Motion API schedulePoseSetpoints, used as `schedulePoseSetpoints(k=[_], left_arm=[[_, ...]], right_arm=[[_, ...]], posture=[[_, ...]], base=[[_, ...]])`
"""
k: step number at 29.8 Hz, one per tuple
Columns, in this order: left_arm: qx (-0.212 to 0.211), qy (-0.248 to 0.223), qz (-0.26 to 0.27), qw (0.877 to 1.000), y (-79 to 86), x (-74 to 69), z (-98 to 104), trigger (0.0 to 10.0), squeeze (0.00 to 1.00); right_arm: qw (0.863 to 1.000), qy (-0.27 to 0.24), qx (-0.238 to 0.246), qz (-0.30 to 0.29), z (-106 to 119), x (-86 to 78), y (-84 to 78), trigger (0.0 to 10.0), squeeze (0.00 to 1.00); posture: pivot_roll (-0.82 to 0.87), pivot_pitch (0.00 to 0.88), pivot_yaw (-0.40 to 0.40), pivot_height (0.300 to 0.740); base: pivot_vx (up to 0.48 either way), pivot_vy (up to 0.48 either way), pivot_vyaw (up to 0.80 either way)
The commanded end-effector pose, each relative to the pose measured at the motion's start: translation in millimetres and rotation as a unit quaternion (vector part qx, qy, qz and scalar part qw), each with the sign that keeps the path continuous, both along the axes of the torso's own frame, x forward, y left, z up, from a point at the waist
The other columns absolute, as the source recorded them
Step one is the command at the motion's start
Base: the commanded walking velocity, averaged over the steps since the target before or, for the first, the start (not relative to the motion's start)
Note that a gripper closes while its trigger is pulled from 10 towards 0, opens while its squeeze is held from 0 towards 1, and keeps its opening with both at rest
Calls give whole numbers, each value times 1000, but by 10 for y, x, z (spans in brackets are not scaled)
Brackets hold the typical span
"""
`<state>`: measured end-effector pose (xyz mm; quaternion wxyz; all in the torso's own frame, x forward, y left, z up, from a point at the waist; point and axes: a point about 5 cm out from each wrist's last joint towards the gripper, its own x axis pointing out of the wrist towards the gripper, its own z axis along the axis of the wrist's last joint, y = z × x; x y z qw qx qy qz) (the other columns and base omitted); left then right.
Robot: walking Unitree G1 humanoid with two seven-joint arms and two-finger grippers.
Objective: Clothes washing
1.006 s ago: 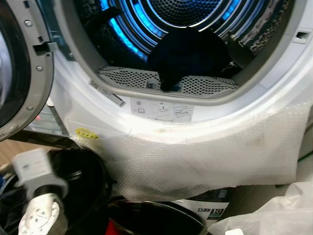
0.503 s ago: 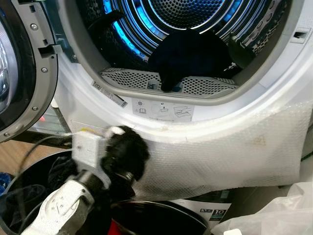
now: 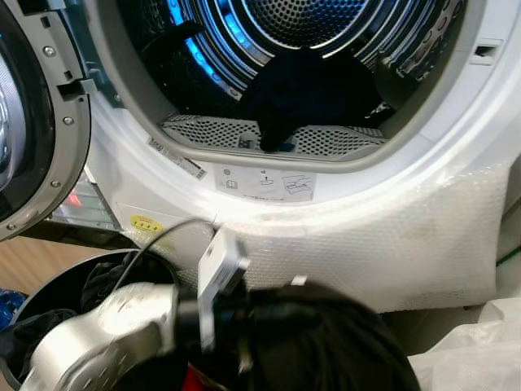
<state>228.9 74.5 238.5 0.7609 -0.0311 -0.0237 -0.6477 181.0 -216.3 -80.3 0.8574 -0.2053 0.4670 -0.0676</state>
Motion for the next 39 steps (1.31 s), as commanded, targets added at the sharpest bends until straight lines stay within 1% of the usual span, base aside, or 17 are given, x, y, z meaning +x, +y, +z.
schedulePoseSetpoints(k=[1, 7, 8, 11, 16, 18, 19, 21, 22, 23, 24, 25, 26, 27, 28, 33, 39], left_arm=[[-22, -60, -2, 998, -39, 120, 236, 0, 0], [-72, -145, -2, 987, -94, 344, 712, 0, 0], [-91, -186, -7, 978, -111, 432, 965, 0, 0], [-97, -206, -11, 974, -119, 471, 1076, 0, 0], [-187, -319, 83, 925, 49, 895, 2034, 0, 0], [-269, -335, 224, 875, 321, 1072, 2466, 0, 0], [-269, -335, 224, 875, 321, 1072, 2466, 0, 0], [-282, -347, 347, 824, 532, 1174, 2625, 0, 0], [-282, -347, 347, 824, 532, 1174, 2625, 0, 0], [-244, -343, 420, 804, 641, 1324, 2545, 0, 0], [-211, -340, 445, 801, 659, 1409, 2441, 2627, 0], [-211, -340, 445, 801, 659, 1409, 2441, 2627, 0], [-168, -334, 465, 803, 655, 1523, 2277, 8431, 0], [-158, -329, 464, 807, 643, 1552, 2226, 8431, 0], [-145, -323, 469, 809, 638, 1590, 2158, 10000, 0], [-94, -260, 492, 825, 642, 1773, 1745, 10000, 0], [-85, -238, 478, 841, 548, 1815, 1620, 10000, 0]], right_arm=[[1000, 0, 6, -9, -8, -3, 29, 10000, 0], [1000, -2, 9, -12, -7, 6, 49, 10000, 0], [1000, -3, 10, -14, -6, 10, 55, 10000, 0], [1000, -3, 11, -14, -6, 11, 57, 10000, 0], [1000, -4, 9, -14, -2, 17, 47, 10000, 0], [1000, -5, 9, -18, 1, 17, 35, 10000, 0], [1000, -5, 9, -18, 1, 17, 35, 10000, 0], [1000, -6, 9, -23, 2, 12, 24, 10000, 0], [1000, -6, 9, -23, 2, 12, 24, 10000, 0], [999, -7, 9, -32, -5, -12, 5, 10000, 0], [999, -5, 8, -36, -13, -36, -9, 10000, 0], [999, -5, 8, -36, -13, -36, -9, 10000, 0], [999, -3, 7, -42, -27, -75, -28, 10000, 0], [999, -2, 6, -43, -31, -88, -33, 10000, 0], [999, 0, 6, -44, -36, -104, -40, 10000, 0], [998, 5, 3, -57, -57, -176, -84, 10000, 0], [998, 6, -2, -68, -66, -238, -146, 10000, 0]], posture=[[217, 0, 31, 740], [209, 0, 35, 740], [207, 0, 36, 740], [206, 0, 36, 740], [198, 0, 35, 740], [173, 0, 46, 740], [173, 0, 46, 740], [162, 0, 52, 740], [162, 0, 52, 740], [132, 0, 63, 740], [123, 0, 67, 740], [123, 0, 67, 740], [115, 0, 68, 740], [112, 0, 70, 740], [107, 0, 70, 740], [73, 0, 79, 740], [43, 0, 82, 740]], base=[[0, 0, 0], [0, 0, 0], [0, 0, 0], [0, 0, 0], [0, 0, 0], [0, 0, 0], [0, 0, 0], [0, 0, 0], [0, 0, 0], [0, 0, 0], [0, 0, 0], [0, 0, 0], [0, 0, 0], [0, 0, 0], [0, 0, 0], [0, 0, 0], [0, 0, 0]])
